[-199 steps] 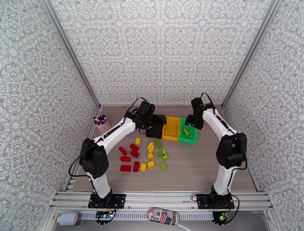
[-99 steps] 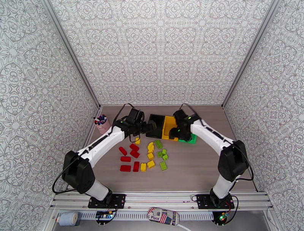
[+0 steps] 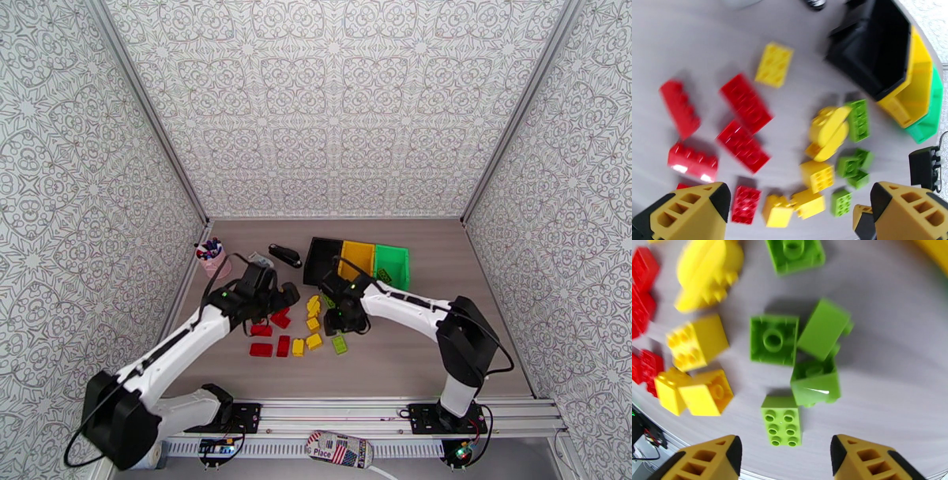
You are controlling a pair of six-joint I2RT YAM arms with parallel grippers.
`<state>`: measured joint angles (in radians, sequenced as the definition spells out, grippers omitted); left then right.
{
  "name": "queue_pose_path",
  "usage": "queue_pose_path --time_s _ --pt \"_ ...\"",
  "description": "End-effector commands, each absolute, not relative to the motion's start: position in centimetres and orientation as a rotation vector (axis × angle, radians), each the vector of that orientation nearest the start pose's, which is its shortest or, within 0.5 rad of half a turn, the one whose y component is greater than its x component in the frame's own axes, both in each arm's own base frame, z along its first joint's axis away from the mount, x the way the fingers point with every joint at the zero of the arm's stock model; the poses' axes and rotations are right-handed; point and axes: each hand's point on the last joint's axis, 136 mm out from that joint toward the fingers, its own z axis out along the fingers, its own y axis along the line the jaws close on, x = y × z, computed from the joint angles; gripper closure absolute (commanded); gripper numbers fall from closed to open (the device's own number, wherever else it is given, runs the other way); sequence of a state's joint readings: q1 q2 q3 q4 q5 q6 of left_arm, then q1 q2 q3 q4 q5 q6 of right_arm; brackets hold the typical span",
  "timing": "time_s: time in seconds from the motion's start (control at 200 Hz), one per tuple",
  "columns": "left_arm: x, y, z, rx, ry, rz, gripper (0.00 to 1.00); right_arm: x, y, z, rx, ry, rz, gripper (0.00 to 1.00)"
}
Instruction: Sort the legos into containers by color
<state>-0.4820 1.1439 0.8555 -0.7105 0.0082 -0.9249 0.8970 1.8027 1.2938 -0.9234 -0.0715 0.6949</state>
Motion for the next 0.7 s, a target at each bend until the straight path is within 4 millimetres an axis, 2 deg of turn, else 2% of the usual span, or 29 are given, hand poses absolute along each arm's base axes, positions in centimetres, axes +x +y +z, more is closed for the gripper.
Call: queue_pose_path --time_s 0.0,0.15,0.31,0.57,0.695 --pt "24.1 -12.6 12.4 -0.683 2.610 -0.483 0.01 20.0 29.2 4.6 -0.307 3.095 0.203 0.36" --pt "22.5 -12.1 11.3 -0.727 2.616 -0.477 0.01 18.9 29.0 3.2 -0.315 3.115 0.150 0.39" --pt "21.6 -12.3 10.7 -0.732 2.626 -0.473 0.01 18.8 28.4 2.3 -0.299 3.124 0.112 0.44" --pt "21.6 -13.0 10.5 -0.719 2.632 -0.488 0.01 19.1 28.6 1.5 -0.313 3.130 0.084 0.46" --pt "21.9 -13.2 10.6 -0.719 2.629 -0.489 0.01 19.4 28.8 1.5 -0.313 3.126 0.076 0.54"
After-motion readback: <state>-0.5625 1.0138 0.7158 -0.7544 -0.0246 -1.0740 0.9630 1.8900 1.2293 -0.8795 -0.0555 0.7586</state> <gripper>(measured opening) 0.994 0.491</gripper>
